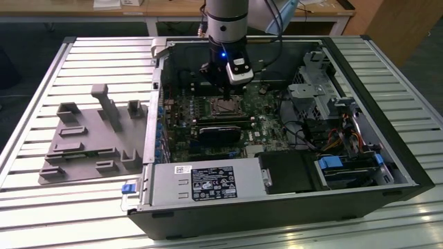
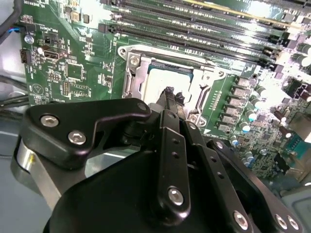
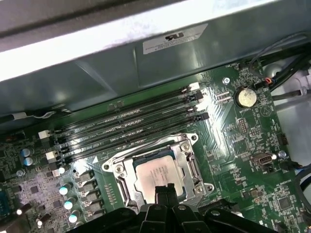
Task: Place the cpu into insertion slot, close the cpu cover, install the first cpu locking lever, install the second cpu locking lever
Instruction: 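Install the first cpu locking lever, then install the second cpu locking lever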
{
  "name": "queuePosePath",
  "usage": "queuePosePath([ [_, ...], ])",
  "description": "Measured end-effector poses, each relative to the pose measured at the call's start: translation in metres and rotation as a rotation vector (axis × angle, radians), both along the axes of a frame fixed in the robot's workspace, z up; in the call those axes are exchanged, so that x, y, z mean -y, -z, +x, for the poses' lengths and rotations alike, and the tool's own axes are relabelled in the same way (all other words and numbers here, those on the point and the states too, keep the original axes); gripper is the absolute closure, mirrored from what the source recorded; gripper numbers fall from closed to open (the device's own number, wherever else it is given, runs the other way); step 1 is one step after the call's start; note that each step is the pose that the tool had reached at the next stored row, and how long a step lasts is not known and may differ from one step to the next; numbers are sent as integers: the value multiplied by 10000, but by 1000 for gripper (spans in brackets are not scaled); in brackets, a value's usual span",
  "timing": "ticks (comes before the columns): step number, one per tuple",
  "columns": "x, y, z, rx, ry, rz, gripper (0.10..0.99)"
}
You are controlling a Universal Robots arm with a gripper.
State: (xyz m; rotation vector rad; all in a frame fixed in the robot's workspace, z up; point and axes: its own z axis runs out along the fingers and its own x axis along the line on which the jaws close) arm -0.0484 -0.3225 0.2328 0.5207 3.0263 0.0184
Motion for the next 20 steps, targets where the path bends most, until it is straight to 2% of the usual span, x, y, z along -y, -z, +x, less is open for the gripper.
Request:
queuePosePath([
  [7, 2, -6, 0, -2, 0, -2, 984],
  [13, 32, -6, 0, -1, 0, -1, 984],
  [20, 123, -6, 0, -1, 0, -2, 984],
])
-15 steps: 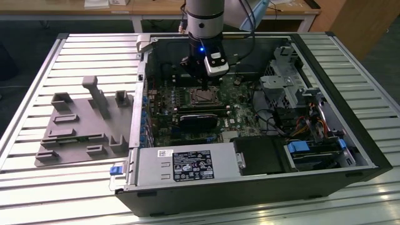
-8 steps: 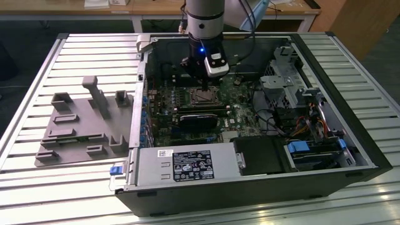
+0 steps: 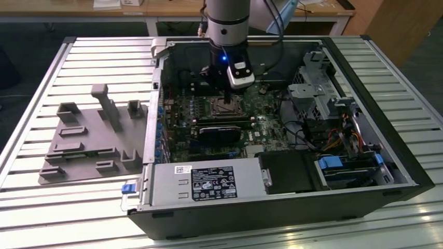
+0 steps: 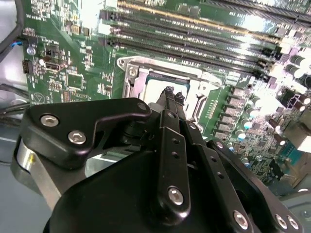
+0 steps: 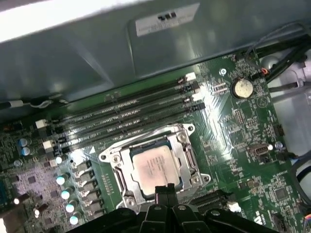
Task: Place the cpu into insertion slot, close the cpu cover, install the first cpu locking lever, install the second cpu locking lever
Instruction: 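Install the second cpu locking lever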
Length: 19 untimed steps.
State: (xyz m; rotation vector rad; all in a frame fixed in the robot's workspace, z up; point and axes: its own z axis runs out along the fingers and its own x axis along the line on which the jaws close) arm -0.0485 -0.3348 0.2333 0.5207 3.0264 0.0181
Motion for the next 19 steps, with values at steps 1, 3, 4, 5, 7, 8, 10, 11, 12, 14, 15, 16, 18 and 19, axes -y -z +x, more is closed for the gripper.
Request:
queuePosePath([
  [1, 8, 0, 0, 0, 0, 1, 984],
  [3, 16, -5, 0, 0, 1, 0, 984],
  [4, 18, -10, 0, 0, 2, -1, 984],
  [5, 21, -14, 0, 1, 1, 1, 984],
  [7, 30, -17, 0, 1, 0, 1, 984],
  [8, 37, -17, 0, 1, 0, 1, 984],
  [10, 58, -17, 0, 0, 0, 1, 984],
  [11, 72, -17, 0, 1, 0, 1, 984],
  [12, 88, -17, 0, 0, 0, 0, 984],
  [14, 113, -17, 0, 0, 0, 0, 984],
  [15, 125, -17, 0, 1, 0, 1, 984],
  [16, 138, -17, 0, 1, 1, 2, 984],
  [18, 162, -17, 0, 1, 1, 5, 984],
  [19, 176, -17, 0, 1, 0, 13, 984],
])
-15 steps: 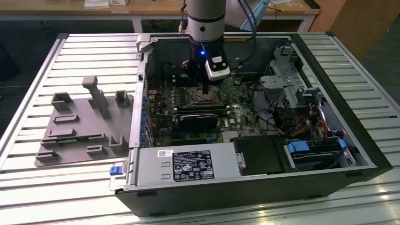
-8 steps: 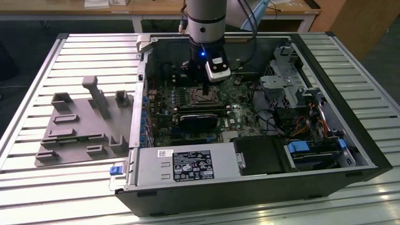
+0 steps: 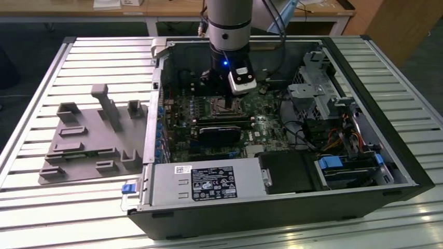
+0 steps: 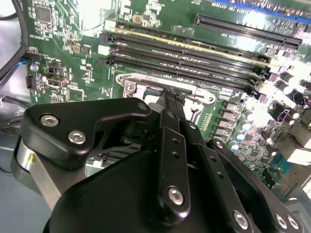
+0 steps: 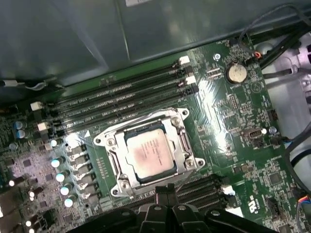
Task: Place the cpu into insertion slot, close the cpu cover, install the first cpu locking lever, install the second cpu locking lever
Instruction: 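Install the second cpu locking lever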
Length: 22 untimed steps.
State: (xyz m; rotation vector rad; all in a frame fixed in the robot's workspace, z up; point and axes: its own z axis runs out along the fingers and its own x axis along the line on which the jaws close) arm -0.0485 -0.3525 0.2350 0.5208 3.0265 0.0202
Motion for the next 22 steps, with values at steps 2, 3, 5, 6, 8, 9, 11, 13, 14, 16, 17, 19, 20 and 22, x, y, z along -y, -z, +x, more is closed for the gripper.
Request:
queuePosePath([
  [2, 28, 0, 0, -2, 0, 26, 984],
  [3, 42, 1, 0, -1, 0, 72, 984],
  [5, 74, 5, -1, 0, 0, 210, 984],
  [6, 102, 8, -2, -1, 0, 323, 984],
  [8, 141, 10, -5, -1, 0, 428, 984],
  [9, 155, 12, -7, 0, 0, 465, 984],
  [11, 172, 15, -13, -1, -1, 545, 984],
  [13, 184, 20, -20, -1, 0, 656, 984],
  [14, 191, 22, -25, -2, 1, 714, 984],
  [16, 206, 25, -34, 0, 0, 894, 984],
  [17, 216, 26, -38, 0, 0, 994, 984],
  [19, 245, 28, -44, 0, 1, 1170, 984],
  [20, 261, 29, -47, -1, 0, 1237, 984],
  [22, 301, 30, -52, -2, 0, 1366, 984],
])
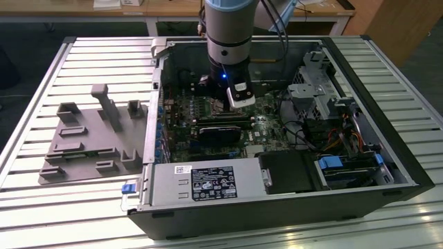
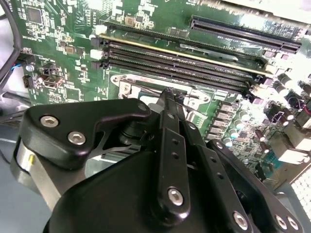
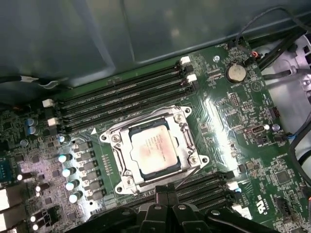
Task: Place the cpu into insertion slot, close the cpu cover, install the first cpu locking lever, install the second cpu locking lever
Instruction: 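Install the second cpu locking lever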
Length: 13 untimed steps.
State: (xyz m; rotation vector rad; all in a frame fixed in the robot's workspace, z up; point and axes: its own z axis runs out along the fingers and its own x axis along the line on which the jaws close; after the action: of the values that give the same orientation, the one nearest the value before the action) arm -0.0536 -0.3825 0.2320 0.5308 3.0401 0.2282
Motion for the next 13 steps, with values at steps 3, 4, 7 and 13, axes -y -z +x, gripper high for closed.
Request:
queuePosePath([
  [3, 49, 4, -8, 2, 0, 176, 984],
  [4, 60, 7, -15, 1, 1, 224, 984],
  [7, 89, 27, -38, 2, -1, 360, 984],
  [13, 144, 73, -95, 1, -1, 702, 984],
])
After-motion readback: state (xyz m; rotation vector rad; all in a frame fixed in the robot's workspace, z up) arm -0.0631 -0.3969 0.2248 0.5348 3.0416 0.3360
